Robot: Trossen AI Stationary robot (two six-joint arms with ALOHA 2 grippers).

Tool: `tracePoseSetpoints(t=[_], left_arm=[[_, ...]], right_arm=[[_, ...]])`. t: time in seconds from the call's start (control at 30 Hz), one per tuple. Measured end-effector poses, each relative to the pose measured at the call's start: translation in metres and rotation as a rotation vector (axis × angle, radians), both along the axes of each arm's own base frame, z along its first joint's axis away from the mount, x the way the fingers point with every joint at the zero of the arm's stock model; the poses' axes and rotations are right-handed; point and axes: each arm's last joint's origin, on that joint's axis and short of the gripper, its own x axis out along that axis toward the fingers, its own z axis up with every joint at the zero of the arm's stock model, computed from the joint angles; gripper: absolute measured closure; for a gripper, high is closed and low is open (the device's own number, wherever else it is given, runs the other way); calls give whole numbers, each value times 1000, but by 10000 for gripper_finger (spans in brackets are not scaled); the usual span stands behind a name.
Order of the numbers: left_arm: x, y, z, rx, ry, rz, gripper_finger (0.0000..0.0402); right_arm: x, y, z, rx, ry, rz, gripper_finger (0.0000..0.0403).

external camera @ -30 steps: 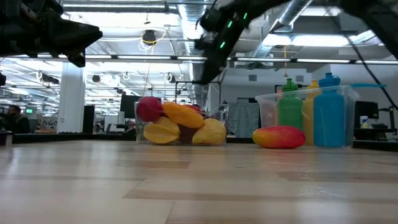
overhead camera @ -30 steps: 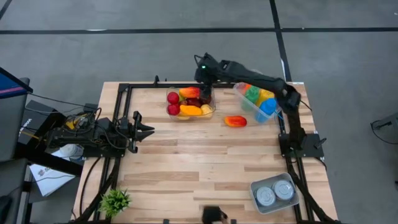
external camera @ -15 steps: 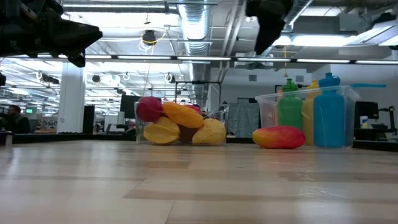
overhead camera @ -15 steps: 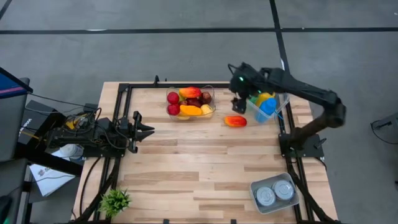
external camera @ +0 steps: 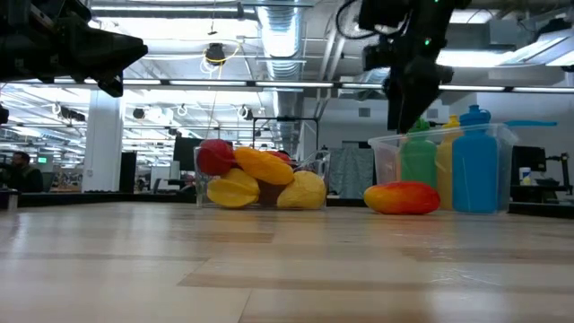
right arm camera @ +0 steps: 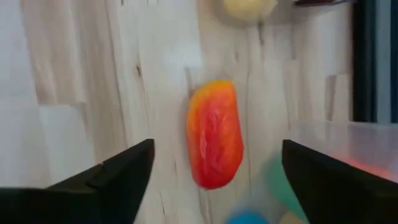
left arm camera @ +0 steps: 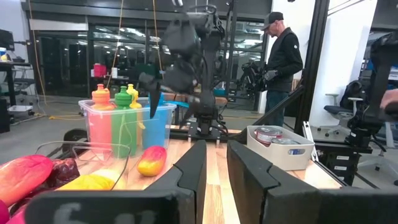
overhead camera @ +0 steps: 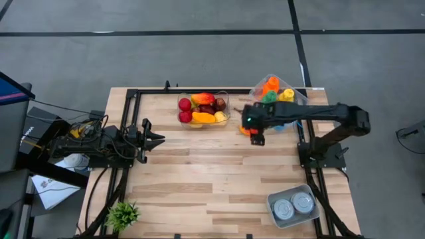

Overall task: Pick & Place Food Item
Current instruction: Put the red mango into the transparent bin

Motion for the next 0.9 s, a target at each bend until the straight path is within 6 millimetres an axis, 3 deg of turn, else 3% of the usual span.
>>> tracePoseSetpoints(t=[0.17,0.33,0.53,0.73,0.9], left_arm=[[0,0,0,0,0,0,348],[0,0,0,0,0,0,348],[0,0,0,0,0,0,348],[0,0,0,0,0,0,348],[0,0,0,0,0,0,348]], right_arm=[[20,-7,-36,-30,141,24,8],[34,-31,-75,-18,248,12,20],[37,-56,-108,36,331,-41,21],[40,-56,-122,85,363,-59,30],[43,-46,-118,74,340,-37,89]])
